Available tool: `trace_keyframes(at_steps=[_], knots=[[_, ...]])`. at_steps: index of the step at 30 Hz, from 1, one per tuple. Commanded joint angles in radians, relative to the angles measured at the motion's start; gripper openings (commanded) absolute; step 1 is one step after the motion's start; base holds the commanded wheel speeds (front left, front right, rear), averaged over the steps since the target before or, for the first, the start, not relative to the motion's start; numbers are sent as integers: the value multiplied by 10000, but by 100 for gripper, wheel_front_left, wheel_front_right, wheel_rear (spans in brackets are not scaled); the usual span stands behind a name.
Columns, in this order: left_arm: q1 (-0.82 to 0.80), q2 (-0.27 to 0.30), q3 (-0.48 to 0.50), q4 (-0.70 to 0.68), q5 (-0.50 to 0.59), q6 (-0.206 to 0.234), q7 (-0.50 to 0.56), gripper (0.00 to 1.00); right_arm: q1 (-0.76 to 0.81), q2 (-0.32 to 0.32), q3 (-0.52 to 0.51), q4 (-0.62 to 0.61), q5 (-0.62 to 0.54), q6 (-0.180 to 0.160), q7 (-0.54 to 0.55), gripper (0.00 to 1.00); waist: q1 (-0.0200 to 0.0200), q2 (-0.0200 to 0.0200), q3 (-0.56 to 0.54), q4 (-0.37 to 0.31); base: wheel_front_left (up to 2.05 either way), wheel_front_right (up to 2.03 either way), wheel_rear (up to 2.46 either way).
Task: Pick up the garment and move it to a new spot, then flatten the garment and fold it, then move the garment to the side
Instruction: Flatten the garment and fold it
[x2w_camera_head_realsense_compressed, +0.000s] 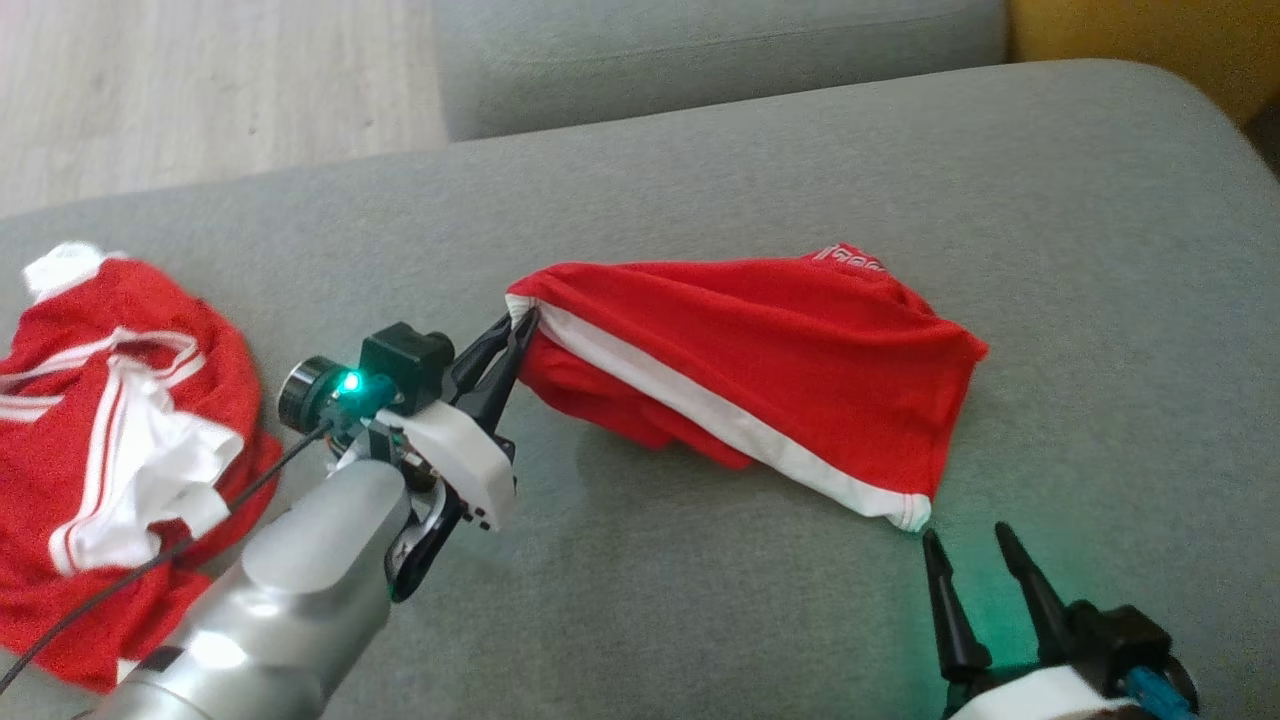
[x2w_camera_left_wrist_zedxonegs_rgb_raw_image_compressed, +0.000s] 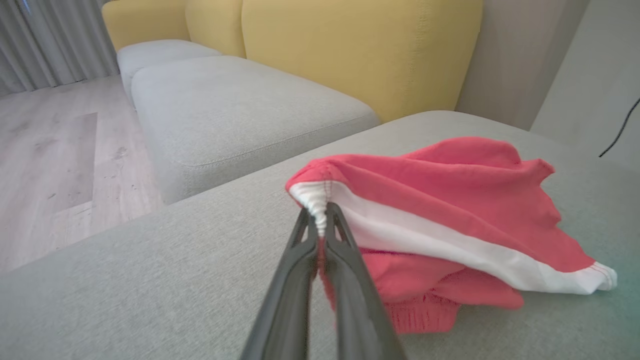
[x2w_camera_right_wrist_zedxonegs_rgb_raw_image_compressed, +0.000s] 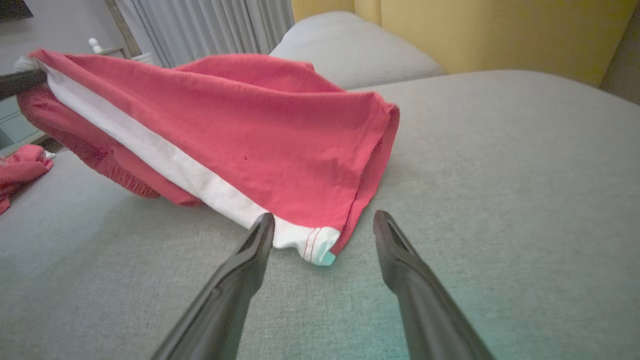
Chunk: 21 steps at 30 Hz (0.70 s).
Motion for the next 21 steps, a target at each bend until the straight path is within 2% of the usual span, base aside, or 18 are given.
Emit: trace_keyframes(at_steps=[1, 14, 15, 16, 17, 18, 19, 21], knots=[[-323, 329, 437, -307, -56, 115, -142, 0, -562, -58, 242, 27, -18, -7, -25, 100, -1, 0, 220, 309, 0, 0, 0], [-592, 108, 366, -660, 13, 273, -205, 0, -1625, -58, 618, 2109, 295, -7, -25, 98, -1, 0, 644, 889, 0, 0, 0], [-615, 98, 356, -671, 22, 272, -211, 0, -1674, -58, 654, 2181, 310, -7, -25, 80, -1, 0, 672, 904, 0, 0, 0], [-633, 91, 347, -679, 30, 274, -218, 0, -1725, -58, 704, 2274, 296, -7, -25, 47, -1, 0, 697, 912, 0, 0, 0], [-633, 91, 347, -679, 30, 274, -218, 0, -1725, -58, 704, 2274, 296, -7, -25, 47, -1, 0, 697, 912, 0, 0, 0], [-653, 85, 340, -686, 38, 276, -222, 0, -1775, -58, 735, 2336, 290, -7, -25, 32, -1, 0, 726, 915, 0, 0, 0], [-673, 81, 330, -691, 47, 280, -227, 0, -1819, -58, 757, 2383, 295, -7, -25, 0, -1, 0, 747, 915, 0, 0, 0], [-730, 90, 265, -710, 128, 279, -236, 0, -1889, -58, 754, 2434, 310, -7, -25, 0, -1, 0, 793, 910, 0, 0, 0]])
